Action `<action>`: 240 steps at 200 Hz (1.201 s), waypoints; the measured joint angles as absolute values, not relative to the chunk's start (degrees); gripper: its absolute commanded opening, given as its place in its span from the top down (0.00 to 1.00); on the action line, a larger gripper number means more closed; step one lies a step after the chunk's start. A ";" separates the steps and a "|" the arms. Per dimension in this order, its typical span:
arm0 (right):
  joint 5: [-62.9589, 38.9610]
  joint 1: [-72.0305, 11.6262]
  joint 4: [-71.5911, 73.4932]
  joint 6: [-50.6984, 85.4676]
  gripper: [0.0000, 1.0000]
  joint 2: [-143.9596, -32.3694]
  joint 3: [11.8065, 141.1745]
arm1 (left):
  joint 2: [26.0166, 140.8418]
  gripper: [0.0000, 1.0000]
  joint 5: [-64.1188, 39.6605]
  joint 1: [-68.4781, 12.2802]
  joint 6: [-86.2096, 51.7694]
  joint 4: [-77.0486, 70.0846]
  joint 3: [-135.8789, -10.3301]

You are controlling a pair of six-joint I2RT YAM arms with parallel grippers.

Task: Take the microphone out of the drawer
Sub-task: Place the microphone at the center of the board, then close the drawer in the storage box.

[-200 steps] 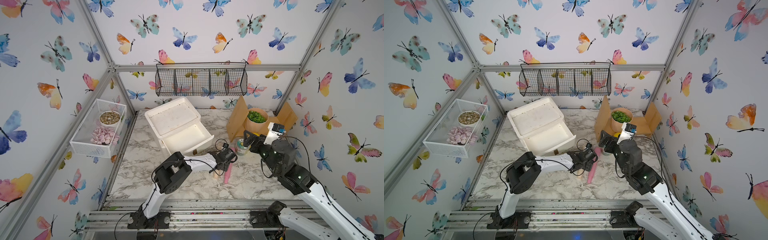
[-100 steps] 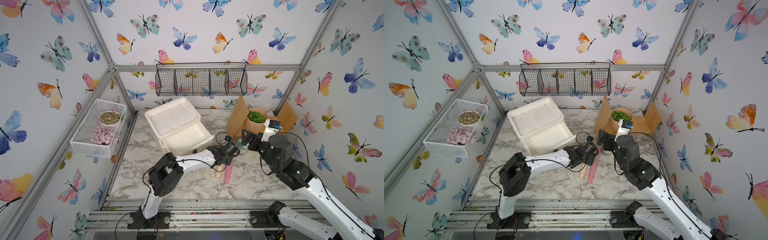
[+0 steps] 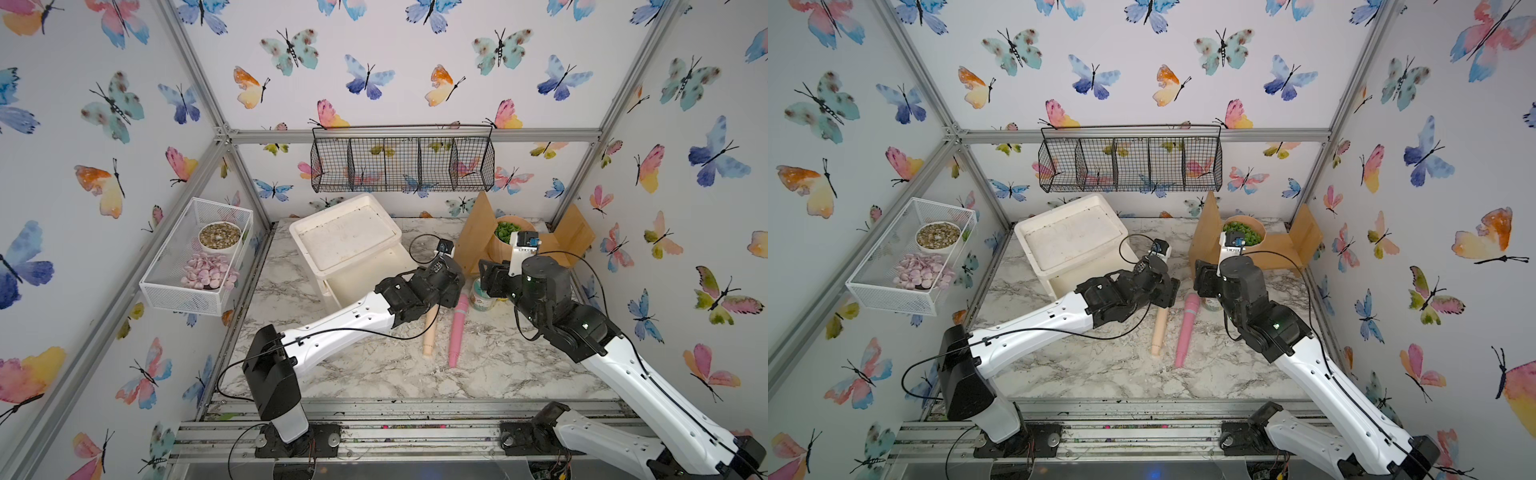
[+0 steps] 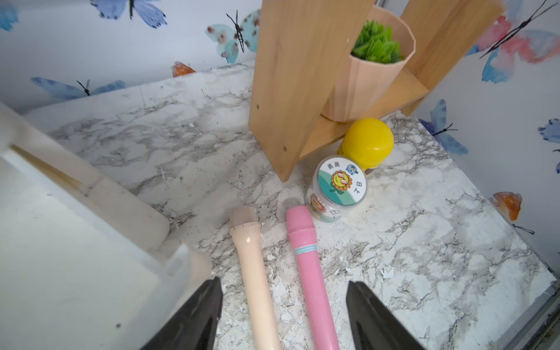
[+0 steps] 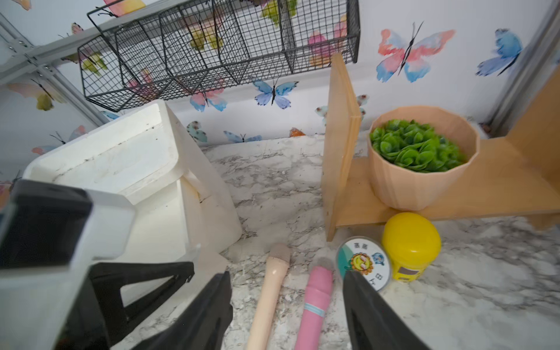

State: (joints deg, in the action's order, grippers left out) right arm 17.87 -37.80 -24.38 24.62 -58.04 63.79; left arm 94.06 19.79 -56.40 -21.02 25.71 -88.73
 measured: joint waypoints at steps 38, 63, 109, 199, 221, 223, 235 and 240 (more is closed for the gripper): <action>8.32 -37.80 -24.34 23.33 0.90 -61.52 63.77 | 84.68 0.26 19.62 -46.26 -20.58 26.59 -87.44; 1.61 -37.80 -23.51 23.07 0.94 -63.29 62.41 | 76.82 0.26 18.61 -39.05 -20.84 26.46 -83.59; -10.22 -37.80 -20.34 25.63 0.97 -63.75 56.77 | 68.90 0.26 14.11 -29.45 -21.91 26.74 -78.32; -24.40 -37.87 -2.96 36.49 0.98 -65.32 45.56 | 67.59 0.26 3.25 -17.19 -25.74 27.07 -74.24; -25.47 -38.44 0.58 37.04 0.98 -68.18 46.13 | 67.53 0.25 2.20 -16.51 -26.02 27.03 -73.91; -25.52 -38.50 0.80 37.04 0.98 -68.51 46.26 | 67.53 0.26 2.09 -16.47 -26.02 27.00 -73.87; -25.80 -39.03 2.37 37.06 0.98 -70.78 47.07 | 67.44 0.26 1.41 -16.21 -26.13 26.89 -73.47; -25.91 -39.16 2.81 37.08 0.98 -71.59 47.44 | 67.37 0.25 1.06 -16.08 -26.17 26.92 -73.23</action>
State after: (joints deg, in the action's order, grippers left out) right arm -25.91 -39.16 2.81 37.08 -71.59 47.44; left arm 67.37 1.06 -16.08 -26.17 26.92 -73.23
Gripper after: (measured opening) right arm 0.062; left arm 0.745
